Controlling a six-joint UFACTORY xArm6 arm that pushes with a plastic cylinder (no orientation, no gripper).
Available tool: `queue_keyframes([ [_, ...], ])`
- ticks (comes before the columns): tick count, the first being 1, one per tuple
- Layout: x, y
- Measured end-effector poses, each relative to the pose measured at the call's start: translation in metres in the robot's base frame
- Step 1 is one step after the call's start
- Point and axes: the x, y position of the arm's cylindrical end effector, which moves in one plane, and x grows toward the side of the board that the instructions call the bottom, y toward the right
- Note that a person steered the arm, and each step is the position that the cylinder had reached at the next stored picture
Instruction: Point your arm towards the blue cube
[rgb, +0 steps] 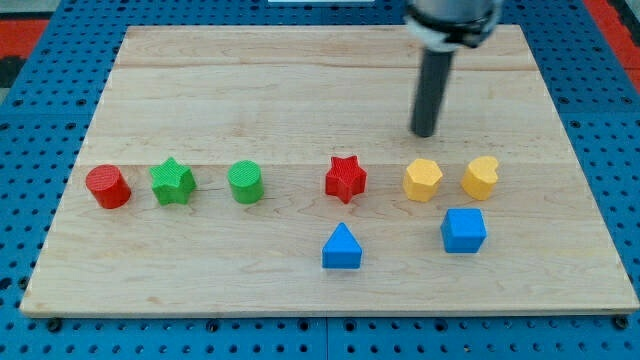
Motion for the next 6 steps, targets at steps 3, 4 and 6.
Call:
queue_keyframes([
  [3, 0.185, 0.030],
  [4, 0.187, -0.082],
  [6, 0.149, -0.042],
])
